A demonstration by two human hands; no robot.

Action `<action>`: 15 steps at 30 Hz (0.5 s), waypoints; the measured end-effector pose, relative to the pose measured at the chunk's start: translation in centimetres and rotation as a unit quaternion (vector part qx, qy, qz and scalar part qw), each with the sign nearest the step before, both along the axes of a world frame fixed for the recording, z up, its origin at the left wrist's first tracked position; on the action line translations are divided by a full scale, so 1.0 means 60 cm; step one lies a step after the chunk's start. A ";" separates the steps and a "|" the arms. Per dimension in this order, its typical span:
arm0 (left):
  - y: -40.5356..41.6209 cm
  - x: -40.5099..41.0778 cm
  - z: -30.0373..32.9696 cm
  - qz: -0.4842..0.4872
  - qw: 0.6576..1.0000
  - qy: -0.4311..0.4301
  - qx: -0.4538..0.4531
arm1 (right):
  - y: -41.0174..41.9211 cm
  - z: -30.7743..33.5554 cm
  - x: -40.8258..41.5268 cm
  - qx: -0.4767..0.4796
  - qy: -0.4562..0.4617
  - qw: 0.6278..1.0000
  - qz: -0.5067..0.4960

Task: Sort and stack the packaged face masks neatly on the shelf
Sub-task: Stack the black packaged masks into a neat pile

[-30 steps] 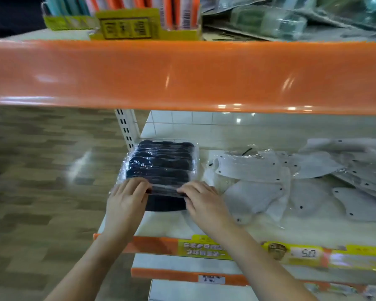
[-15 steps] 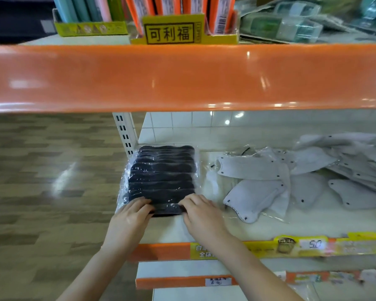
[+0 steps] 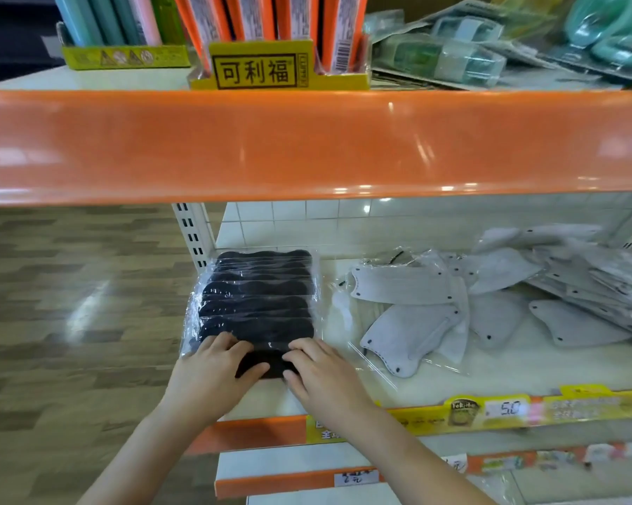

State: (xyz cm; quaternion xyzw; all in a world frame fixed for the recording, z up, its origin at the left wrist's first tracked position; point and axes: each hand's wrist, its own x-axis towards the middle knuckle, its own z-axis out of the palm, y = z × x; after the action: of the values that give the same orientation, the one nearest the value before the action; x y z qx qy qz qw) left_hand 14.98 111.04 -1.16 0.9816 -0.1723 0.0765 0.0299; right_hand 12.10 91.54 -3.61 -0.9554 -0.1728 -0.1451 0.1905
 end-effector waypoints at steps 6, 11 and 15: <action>-0.067 0.011 0.019 -0.010 0.996 0.029 -0.084 | -0.016 0.017 0.002 0.038 0.055 0.998 0.023; -0.141 0.019 0.014 -0.039 0.992 0.014 -0.120 | -0.087 0.022 0.005 0.043 -0.009 0.997 -0.063; -0.205 0.019 0.002 -0.068 0.989 -0.001 -0.130 | -0.165 0.014 0.001 -0.031 0.022 0.988 -0.152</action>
State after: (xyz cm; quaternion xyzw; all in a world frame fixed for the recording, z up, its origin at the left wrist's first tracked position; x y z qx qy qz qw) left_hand 16.13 98.76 -1.06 0.9553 -0.2273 0.0969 0.1624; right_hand 12.17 81.63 -2.76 -0.9790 -0.0256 -0.1458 0.1400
